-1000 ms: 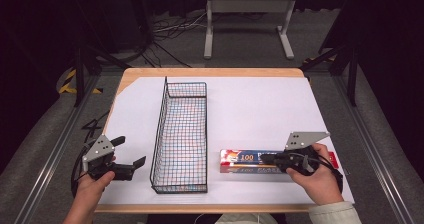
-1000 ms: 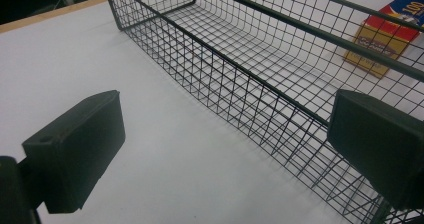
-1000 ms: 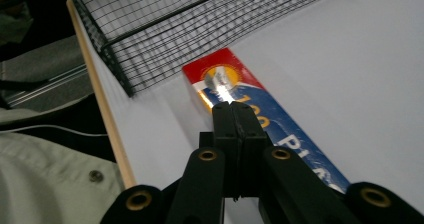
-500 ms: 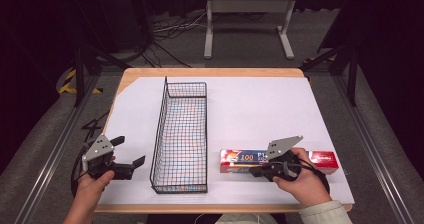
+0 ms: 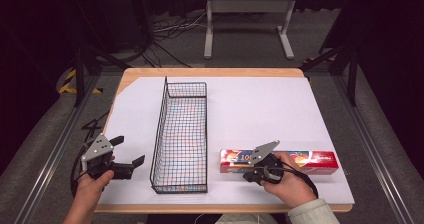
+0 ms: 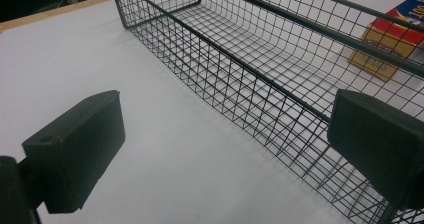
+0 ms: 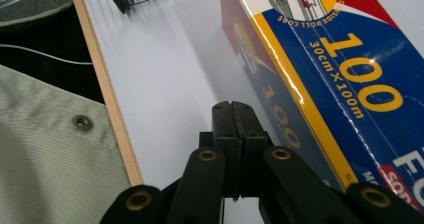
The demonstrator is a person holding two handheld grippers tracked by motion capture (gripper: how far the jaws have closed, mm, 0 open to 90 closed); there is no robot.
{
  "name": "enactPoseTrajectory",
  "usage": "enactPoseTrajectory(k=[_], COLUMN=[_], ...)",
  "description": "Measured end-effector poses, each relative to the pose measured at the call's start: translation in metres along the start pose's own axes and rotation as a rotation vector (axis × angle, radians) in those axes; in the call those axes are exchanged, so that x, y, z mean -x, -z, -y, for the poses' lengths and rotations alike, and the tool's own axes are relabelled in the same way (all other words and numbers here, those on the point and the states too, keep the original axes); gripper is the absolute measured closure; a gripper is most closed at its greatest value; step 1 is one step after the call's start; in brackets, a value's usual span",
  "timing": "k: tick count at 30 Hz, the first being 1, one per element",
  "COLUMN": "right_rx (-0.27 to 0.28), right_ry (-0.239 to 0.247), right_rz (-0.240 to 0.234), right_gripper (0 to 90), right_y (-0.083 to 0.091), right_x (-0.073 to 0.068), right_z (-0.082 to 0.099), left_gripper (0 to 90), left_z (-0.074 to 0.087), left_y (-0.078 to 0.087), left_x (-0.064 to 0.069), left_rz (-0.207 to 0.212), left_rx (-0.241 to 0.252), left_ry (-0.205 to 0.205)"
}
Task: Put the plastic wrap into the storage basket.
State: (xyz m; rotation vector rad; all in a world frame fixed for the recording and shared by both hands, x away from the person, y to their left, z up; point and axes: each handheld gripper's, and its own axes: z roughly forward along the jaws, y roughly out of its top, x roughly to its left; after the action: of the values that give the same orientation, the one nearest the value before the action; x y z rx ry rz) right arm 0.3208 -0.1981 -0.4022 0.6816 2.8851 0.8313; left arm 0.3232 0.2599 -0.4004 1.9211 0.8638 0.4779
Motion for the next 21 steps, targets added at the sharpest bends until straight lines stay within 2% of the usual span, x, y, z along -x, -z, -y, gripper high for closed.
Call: enactPoseTrajectory(k=[3,9,13,21], right_rx=[-0.007,-0.027,-0.022,0.023], right_ry=[0.008,-0.006,-0.027,-0.094], right_rz=[0.018,0.106,0.115,0.177], right_gripper=[90.0,90.0,90.0,90.0], right_y=[-0.003,-0.008,-0.012,-0.015], right_x=[0.0,0.001,0.001,0.011], right_z=[-0.001,-0.006,-0.01,-0.018], left_gripper=[2.7,2.6,2.6,2.7], left_z=[0.0,0.0,0.0,0.0], left_y=[0.0,0.0,0.0,0.001], left_x=[-0.001,-0.001,-0.001,-0.002], left_rz=[-0.002,-0.003,-0.003,-0.005], left_rx=[0.001,0.003,0.005,0.006], left_ry=[-0.004,-0.002,-0.002,-0.001])
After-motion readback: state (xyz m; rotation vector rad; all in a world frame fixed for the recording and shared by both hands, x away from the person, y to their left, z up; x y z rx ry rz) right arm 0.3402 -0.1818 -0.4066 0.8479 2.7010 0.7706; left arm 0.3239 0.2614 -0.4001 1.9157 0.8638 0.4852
